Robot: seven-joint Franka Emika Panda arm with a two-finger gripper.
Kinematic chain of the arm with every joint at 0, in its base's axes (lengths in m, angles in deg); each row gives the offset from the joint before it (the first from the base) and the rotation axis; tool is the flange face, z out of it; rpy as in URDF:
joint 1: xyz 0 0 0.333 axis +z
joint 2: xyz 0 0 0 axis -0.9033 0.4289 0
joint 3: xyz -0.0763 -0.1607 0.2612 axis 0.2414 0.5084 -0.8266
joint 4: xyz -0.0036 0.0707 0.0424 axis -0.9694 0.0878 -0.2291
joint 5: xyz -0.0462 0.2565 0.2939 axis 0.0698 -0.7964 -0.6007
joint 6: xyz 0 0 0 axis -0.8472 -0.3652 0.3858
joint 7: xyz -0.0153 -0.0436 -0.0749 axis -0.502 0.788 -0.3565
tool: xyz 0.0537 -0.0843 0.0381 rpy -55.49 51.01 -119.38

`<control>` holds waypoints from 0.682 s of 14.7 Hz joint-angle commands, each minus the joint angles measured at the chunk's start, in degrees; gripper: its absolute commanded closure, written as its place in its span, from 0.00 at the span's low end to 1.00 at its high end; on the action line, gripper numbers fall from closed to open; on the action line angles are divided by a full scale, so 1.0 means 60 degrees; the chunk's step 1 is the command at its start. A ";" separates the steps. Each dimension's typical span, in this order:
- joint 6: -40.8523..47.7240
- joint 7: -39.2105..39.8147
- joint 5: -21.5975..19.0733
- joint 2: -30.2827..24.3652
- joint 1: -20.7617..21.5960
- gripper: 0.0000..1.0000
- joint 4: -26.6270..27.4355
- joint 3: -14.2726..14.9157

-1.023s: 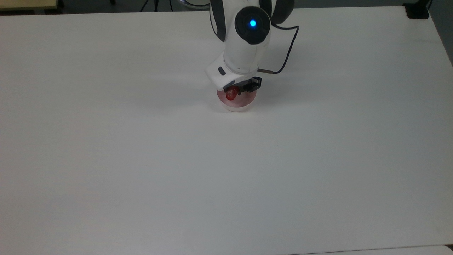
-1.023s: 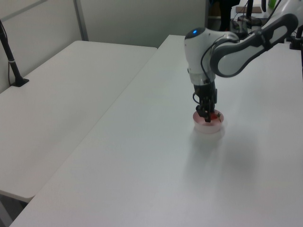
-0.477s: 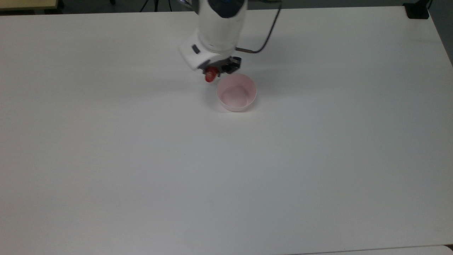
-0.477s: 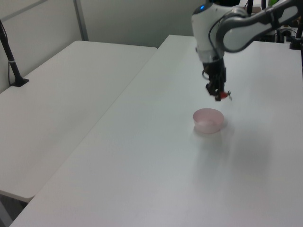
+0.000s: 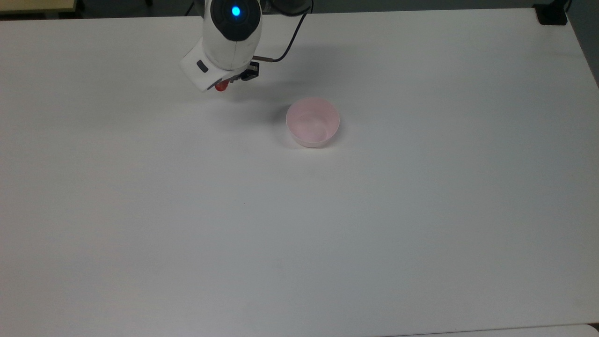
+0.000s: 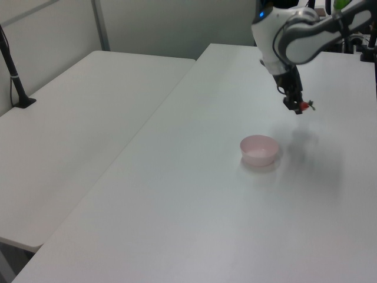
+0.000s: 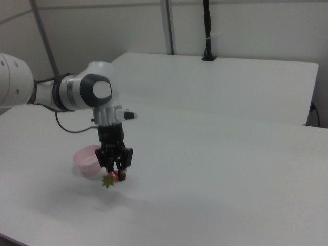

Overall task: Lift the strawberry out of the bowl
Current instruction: 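Lift the strawberry out of the bowl and carry it aside, then lower the strawberry onto the table and open the gripper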

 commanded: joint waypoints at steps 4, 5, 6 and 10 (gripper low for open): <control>-0.0832 0.0226 0.0806 -0.0015 -0.0181 0.72 0.1039 -0.0036; -0.0847 0.0226 0.0820 0.0000 -0.0196 0.71 0.1039 -0.0036; -0.0905 0.0212 0.0820 0.0015 -0.0196 0.66 0.1025 -0.0036; -0.0892 0.0094 0.0704 -0.0087 -0.0298 0.00 0.0849 -0.0036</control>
